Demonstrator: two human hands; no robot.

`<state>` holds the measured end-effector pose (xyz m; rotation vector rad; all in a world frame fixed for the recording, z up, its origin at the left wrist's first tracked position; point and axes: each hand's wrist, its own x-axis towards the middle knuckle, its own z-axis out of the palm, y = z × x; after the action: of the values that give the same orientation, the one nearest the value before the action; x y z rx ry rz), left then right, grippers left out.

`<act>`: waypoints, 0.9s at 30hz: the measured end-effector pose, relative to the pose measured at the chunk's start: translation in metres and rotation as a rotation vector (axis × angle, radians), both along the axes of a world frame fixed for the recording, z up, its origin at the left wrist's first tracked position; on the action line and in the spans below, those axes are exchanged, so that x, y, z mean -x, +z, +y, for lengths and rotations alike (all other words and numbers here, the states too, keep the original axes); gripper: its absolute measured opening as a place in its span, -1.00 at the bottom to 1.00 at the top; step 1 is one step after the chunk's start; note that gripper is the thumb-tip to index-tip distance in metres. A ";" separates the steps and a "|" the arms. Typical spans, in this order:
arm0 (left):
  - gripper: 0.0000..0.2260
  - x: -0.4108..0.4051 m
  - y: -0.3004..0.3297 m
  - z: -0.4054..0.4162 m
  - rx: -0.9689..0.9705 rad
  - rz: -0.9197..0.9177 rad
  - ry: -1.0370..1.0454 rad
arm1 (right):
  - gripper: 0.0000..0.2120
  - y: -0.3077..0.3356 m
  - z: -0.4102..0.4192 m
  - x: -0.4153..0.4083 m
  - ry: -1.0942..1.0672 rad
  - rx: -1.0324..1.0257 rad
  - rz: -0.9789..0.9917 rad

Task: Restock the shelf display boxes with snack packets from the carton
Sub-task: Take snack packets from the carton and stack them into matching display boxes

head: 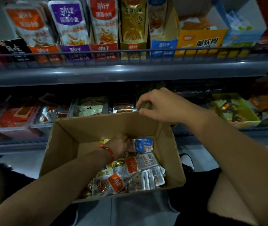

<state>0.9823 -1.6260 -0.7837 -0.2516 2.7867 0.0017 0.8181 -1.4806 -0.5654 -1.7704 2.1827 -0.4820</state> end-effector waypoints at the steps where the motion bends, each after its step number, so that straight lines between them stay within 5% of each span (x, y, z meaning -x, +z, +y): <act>1: -0.57 0.001 0.000 0.001 0.021 0.019 0.004 | -0.80 0.000 0.002 -0.001 0.006 -0.006 -0.005; 13: -0.83 -0.019 0.071 0.007 -0.105 0.114 0.244 | -0.82 0.002 0.012 -0.001 -0.010 -0.007 -0.091; 16: -0.89 -0.022 0.113 0.004 -0.395 0.284 0.409 | -0.80 0.001 0.012 0.003 -0.001 -0.066 -0.094; 22: -0.87 -0.019 0.178 -0.002 -1.219 0.487 0.874 | -0.32 0.012 0.020 0.006 0.125 -0.063 -0.174; 27: -0.85 -0.015 0.205 0.009 -1.545 0.396 0.990 | -0.56 0.018 0.020 -0.009 0.092 0.249 -0.235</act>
<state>0.9976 -1.6175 -0.5790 -1.1251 1.8018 2.3342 0.8270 -1.4611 -0.5473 -1.8196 1.9401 -0.9239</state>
